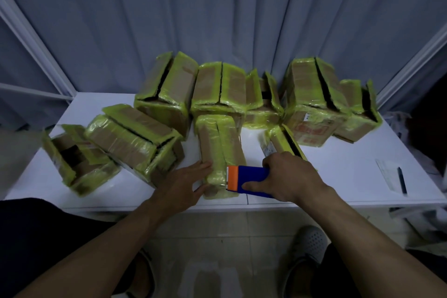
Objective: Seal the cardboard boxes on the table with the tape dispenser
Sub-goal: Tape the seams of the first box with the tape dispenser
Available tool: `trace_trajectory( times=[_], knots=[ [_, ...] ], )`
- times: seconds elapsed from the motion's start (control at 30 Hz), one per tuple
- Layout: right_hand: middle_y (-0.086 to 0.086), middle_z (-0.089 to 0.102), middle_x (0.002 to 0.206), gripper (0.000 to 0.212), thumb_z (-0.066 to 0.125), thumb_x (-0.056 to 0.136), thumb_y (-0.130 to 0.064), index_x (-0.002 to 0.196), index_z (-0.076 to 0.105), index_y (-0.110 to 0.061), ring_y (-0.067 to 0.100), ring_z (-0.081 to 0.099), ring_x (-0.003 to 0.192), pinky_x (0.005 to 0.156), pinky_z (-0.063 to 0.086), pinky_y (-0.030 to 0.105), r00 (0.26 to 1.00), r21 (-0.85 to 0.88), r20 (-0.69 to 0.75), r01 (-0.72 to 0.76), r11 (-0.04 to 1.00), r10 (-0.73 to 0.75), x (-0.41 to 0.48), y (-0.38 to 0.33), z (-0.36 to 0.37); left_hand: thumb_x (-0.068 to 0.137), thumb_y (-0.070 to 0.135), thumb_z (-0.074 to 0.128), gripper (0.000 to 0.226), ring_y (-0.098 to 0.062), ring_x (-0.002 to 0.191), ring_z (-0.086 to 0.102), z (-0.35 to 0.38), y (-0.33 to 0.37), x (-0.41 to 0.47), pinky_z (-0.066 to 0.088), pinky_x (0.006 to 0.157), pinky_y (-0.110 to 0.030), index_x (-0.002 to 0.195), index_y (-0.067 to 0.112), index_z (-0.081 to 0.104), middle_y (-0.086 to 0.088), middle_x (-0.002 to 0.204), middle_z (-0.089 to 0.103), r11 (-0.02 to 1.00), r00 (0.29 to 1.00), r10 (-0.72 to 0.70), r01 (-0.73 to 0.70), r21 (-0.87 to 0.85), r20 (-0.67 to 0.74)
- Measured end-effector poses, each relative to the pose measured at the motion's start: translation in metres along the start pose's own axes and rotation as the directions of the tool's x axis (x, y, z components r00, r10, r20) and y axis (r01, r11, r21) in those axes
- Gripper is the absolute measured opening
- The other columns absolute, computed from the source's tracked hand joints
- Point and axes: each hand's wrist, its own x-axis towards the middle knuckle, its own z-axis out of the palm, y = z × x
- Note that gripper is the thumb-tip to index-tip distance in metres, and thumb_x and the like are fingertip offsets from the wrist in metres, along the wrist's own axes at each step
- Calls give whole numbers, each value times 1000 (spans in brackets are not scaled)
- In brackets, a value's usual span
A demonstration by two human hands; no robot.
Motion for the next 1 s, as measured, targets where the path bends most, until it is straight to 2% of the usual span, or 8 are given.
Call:
trace_trajectory(
  times=[0.07,0.17,0.33,0.47,0.63,0.8,0.93,1.0],
  knots=[
    [-5,62,86,70,59,68,-91,92,61,-26,17,63,78,67,56,32,1000,-11,-3,24,1000,-24,4,-3,6,84,16,78,61,-14,131,50,-3,-1,-1,36,109,-18,141,18,54,1,143,53,1000,1000,22,-22,4,11],
    [-4,62,90,73,57,69,-92,99,62,-26,18,63,81,68,56,32,999,-38,-14,35,999,-36,7,-6,10,89,15,72,59,-21,136,46,-4,2,-3,43,103,-30,144,24,51,-2,149,48,993,996,68,-73,93,55],
    [-5,59,85,70,57,71,-90,95,61,-25,18,61,78,64,51,30,999,-26,-27,31,999,-32,5,-5,11,84,62,66,56,-10,141,38,-7,14,5,32,111,-27,130,30,65,9,149,47,992,999,-33,29,120,34],
    [-6,62,84,69,57,73,-89,96,62,-24,17,64,77,68,57,32,999,-4,-31,30,1000,-30,2,-5,12,92,63,48,56,-8,132,45,-6,12,19,44,108,-36,125,23,69,7,137,59,998,994,-37,31,59,103],
    [-6,68,90,67,56,75,-88,99,65,-26,15,67,78,70,61,35,999,43,-34,42,998,-41,-6,-4,13,95,71,20,77,-5,133,44,0,6,15,40,107,-25,134,19,62,7,140,56,999,989,-17,12,35,146],
    [-9,66,83,62,60,73,-87,91,64,-28,10,64,74,65,57,31,999,90,-46,31,995,-27,-24,5,0,94,43,54,45,-7,132,48,-3,5,18,43,106,-26,127,15,67,5,136,59,1000,996,20,-20,0,86],
    [-10,64,81,60,64,72,-85,89,63,-27,7,62,72,63,56,28,999,123,-40,-12,992,17,-32,20,-8,95,45,49,47,-8,130,53,-2,0,15,45,106,-28,126,16,67,6,135,61,999,994,45,-43,-22,95],
    [-10,63,82,61,65,72,-85,91,64,-27,9,63,74,63,55,27,999,103,-34,-15,995,19,-29,20,-4,99,48,44,48,-9,129,54,-2,-1,13,42,107,-23,127,16,66,5,136,61,998,992,66,-67,6,103]
  ],
)
